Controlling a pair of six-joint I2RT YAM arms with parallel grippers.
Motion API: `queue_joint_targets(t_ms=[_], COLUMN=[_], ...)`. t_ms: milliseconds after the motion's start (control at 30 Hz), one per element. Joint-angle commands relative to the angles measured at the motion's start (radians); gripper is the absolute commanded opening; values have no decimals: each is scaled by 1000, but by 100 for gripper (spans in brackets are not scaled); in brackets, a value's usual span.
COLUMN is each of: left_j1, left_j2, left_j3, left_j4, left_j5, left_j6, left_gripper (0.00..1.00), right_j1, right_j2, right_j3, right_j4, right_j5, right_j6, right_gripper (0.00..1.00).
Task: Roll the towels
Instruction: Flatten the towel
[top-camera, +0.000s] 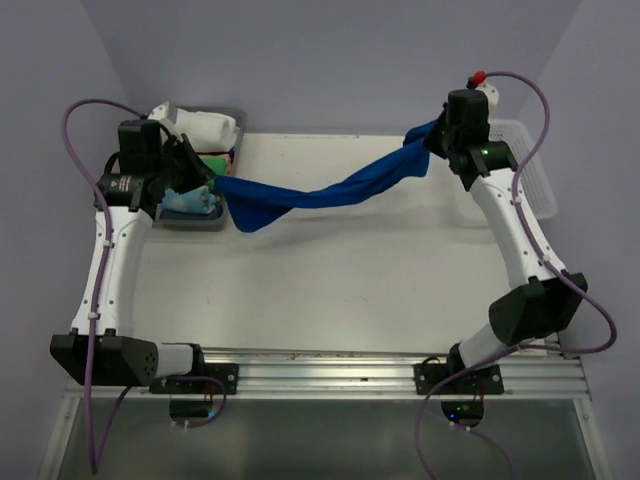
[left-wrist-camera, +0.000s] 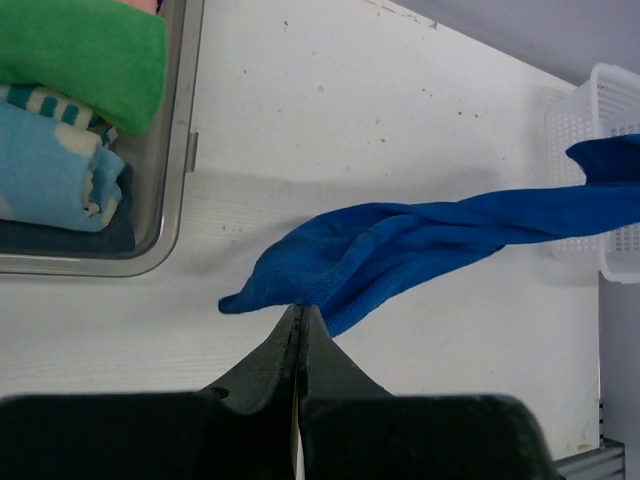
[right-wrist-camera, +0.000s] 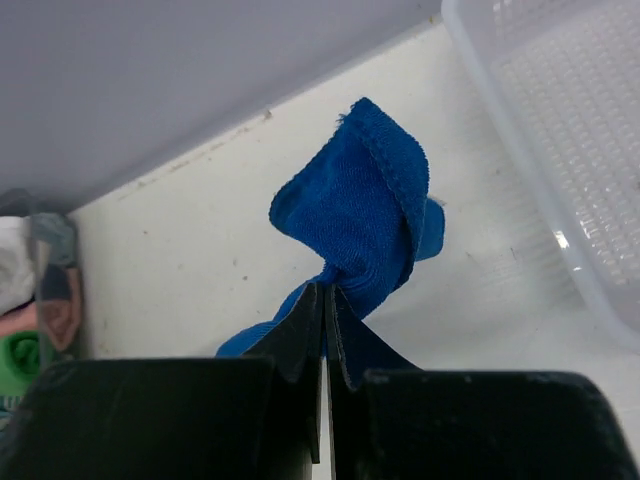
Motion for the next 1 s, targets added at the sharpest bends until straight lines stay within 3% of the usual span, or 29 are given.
queue_joint_targets(t_ms=[0,167,333,533,600,667,733,767,967], left_j1=[57,94,103,103,103,103,103,103,103], left_j2=[-54,-104,-127,-91,-70,-56,-47,-44,-55], left_j3=[69,105,149,-1,-47,-98,-134,-142,-188], left_j4=[-31,-36,-33,79,117,157,170,170,162], left_j5=[-11,-23,-5,87,111,118,122,124,109], left_j6=[41,28,25,-2,-16,-19,-19,-15,-9], left_gripper=[0,0,0,0,0,0,0,0,0], right_j1=[-4,-4,-3,-4,-4,-6,-4,-4,-4], right_j2=[-144,-337,-428,-273,-90,16,16,-10,-139], right_j3=[15,-28,-20,-106,-77,4,-74,-122,-402], right_j4=[-55,-111,-223,-132,-136,-223,-167,-130,-53], right_j5=[27,27,-6,-31,-11,-20,-68,-75,-92], right_j6=[-49,-84,-101,-101,-117,-115,-94,-86,-29], right_gripper=[0,0,0,0,7,23,35,48,52])
